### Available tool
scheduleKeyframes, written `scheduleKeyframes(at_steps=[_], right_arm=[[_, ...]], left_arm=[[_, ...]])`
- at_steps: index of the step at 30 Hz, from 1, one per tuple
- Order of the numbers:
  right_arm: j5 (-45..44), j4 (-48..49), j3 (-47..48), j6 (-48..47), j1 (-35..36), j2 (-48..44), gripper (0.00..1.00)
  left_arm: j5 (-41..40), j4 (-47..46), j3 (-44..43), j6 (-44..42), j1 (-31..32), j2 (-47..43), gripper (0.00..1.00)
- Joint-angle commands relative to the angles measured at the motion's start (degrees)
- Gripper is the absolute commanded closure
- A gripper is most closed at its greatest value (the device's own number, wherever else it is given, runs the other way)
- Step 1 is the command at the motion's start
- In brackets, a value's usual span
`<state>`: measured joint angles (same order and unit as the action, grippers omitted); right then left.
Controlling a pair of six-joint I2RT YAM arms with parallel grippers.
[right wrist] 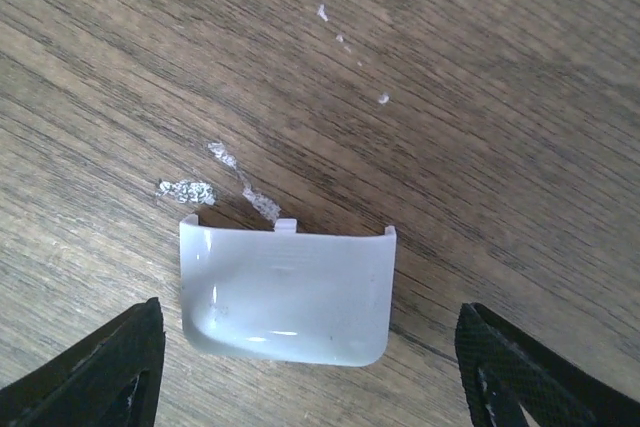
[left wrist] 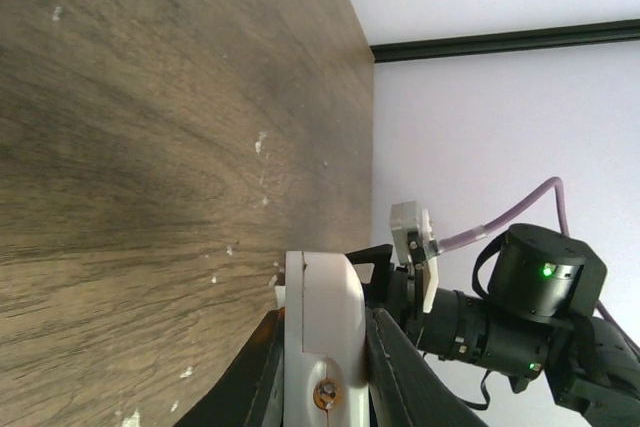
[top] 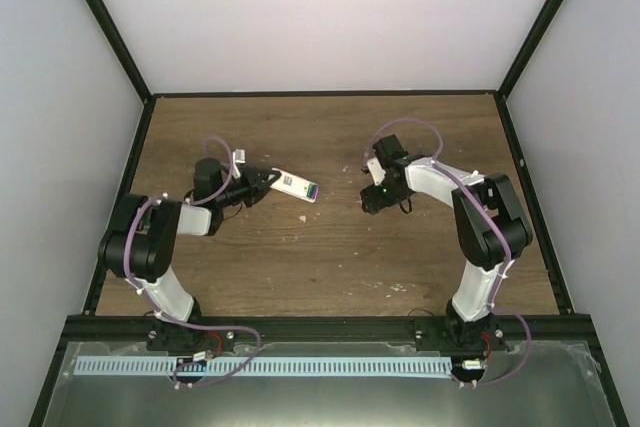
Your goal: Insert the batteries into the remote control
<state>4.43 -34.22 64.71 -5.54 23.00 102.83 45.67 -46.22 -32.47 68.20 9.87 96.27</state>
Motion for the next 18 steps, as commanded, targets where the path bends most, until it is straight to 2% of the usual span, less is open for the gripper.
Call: scheduleKeyframes(at_steps=[1,10,18], right_arm=[[0.7,0.8,0.0,-1.0,0.0,1.0,0.29],[-0.7,0.8,0.0,-2.0,0.0,1.5,0.40],[-0.5,0.8,0.1,-2.6,0.0,2.5,0.45]], left_arm=[[1.5,-2.9,-1.2,-2.7,-0.4,2.0,1.00],[3.5,-9.6,-0.9,-0.9,-0.7,7.3,1.00],[6.1,-13.3,-1.9,0.0,-1.3,11.9,1.00]])
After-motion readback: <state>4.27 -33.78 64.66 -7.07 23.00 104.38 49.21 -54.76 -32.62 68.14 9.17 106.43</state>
